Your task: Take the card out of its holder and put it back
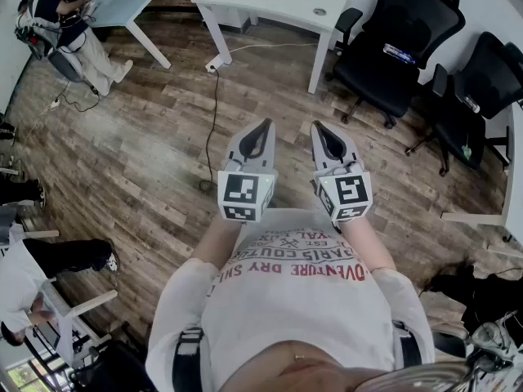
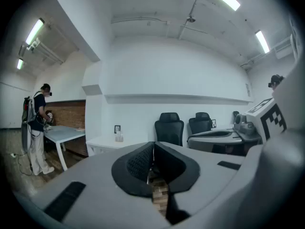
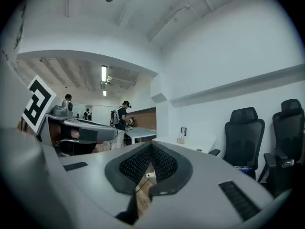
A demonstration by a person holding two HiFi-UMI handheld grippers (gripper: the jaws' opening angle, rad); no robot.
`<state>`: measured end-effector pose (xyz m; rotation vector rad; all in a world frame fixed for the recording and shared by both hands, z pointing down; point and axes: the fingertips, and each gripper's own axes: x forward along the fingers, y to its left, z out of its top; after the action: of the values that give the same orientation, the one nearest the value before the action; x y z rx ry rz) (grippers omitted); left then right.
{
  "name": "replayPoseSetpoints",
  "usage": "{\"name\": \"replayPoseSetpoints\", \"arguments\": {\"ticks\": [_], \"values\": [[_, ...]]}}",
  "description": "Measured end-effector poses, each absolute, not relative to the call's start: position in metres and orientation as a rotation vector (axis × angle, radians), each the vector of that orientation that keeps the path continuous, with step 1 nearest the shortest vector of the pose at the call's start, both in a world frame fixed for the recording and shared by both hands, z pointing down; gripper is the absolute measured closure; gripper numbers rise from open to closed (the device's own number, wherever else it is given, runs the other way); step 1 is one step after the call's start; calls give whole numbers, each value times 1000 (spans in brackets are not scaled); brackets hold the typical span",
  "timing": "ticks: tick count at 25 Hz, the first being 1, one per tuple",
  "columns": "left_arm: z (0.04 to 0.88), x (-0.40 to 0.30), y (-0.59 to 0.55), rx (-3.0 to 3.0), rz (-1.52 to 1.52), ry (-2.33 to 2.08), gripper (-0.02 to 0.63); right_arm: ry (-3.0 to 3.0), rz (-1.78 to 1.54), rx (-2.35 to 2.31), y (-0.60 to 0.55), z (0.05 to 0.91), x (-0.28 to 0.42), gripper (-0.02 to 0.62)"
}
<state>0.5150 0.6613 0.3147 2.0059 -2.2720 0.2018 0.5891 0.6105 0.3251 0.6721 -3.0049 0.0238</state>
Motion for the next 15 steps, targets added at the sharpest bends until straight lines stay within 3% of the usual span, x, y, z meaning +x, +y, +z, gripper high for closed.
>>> {"name": "replayPoseSetpoints", "arguments": {"ticks": [15], "values": [[324, 521, 630, 1999, 173, -2214, 577, -3040, 168, 699, 577, 330, 595, 569]]}}
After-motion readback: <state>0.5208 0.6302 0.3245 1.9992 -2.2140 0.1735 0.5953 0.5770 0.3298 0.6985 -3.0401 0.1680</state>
